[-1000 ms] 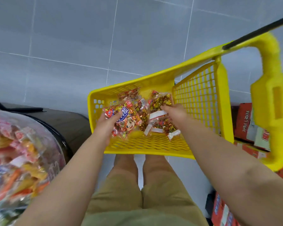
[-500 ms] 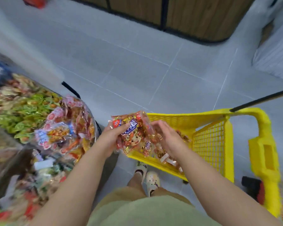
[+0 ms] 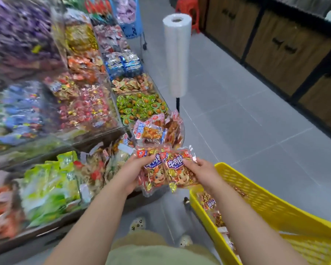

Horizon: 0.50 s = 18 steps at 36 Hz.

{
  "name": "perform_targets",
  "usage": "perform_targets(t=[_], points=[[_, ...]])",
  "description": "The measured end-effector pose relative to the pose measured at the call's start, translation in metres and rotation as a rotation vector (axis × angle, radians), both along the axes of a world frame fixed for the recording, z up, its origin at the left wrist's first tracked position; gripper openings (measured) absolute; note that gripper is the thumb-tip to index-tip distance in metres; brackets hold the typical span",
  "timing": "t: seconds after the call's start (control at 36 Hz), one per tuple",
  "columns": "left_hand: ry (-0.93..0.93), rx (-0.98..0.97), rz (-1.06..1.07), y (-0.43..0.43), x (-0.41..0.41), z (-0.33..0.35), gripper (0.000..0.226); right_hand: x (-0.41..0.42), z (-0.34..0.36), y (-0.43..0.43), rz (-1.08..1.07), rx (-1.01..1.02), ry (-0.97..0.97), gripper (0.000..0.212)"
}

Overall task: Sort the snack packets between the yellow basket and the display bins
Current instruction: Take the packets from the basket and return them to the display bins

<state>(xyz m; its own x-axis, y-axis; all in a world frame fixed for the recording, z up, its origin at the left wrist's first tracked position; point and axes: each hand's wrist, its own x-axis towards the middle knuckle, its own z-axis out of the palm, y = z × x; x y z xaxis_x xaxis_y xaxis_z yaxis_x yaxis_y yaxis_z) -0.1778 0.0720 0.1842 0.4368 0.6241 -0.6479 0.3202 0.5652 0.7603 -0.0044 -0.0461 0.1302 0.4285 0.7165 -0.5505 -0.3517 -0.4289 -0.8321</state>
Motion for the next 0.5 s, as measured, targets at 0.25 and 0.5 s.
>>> perform_targets(t=[0.25,0.5], points=[[-0.023,0.065,0.297,0.053,-0.107,0.014,0.084,-0.062,0.009,0.083,0.143,0.069,0.209,0.028],[-0.148,0.114,0.509,0.140,-0.211,0.020,0.018,-0.131,0.024,0.181,0.098,0.059,0.171,0.069]])
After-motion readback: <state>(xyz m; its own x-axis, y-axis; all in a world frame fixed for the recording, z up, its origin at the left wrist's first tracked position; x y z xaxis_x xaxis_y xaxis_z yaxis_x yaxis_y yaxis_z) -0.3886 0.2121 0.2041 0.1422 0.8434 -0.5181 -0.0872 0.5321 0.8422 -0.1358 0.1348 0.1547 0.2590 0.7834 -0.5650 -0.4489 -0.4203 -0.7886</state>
